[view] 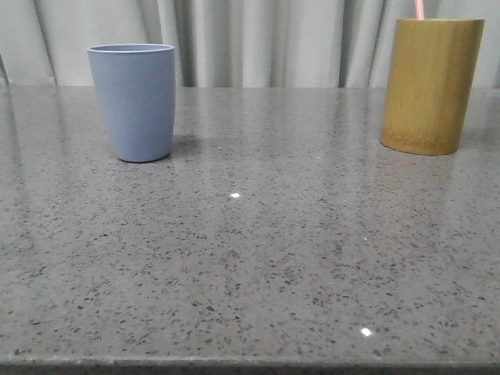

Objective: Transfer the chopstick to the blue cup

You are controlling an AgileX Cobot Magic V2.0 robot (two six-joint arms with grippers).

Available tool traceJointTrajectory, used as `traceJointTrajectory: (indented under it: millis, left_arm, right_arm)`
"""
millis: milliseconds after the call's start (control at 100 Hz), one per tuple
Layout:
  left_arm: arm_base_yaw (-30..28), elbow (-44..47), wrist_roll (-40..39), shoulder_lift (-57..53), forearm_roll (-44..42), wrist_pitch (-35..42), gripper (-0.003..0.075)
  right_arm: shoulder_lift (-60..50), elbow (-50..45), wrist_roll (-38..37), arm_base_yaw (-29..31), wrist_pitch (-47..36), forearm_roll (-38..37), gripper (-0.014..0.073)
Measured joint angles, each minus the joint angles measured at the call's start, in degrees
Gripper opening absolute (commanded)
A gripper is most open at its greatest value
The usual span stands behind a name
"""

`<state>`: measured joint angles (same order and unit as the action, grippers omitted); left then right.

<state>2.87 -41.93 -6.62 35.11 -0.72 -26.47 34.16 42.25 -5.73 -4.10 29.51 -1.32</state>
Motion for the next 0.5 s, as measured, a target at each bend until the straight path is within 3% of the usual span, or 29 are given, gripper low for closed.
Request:
traceJointTrajectory:
  millis: [150,280,390,500]
  left_arm:
    - [0.0,-2.5,0.1,4.3,0.0,-2.0,0.0022]
    - [0.0,-3.0,0.1,6.4,0.0,-2.7,0.0197]
    - [0.0,-3.0,0.1,6.9,0.0,-2.8,0.0318]
    - [0.0,-3.0,0.1,6.9,0.0,-2.8,0.0323]
  right_arm:
    - [4.1,2.3,0.0,0.0,1.5,0.1,0.0064]
    - [5.0,2.4,0.0,0.0,2.0,0.1,0.0192]
    - [5.0,2.4,0.0,0.0,2.1,0.2,0.0211]
    - [5.0,2.6,0.0,0.0,2.1,0.2,0.0211]
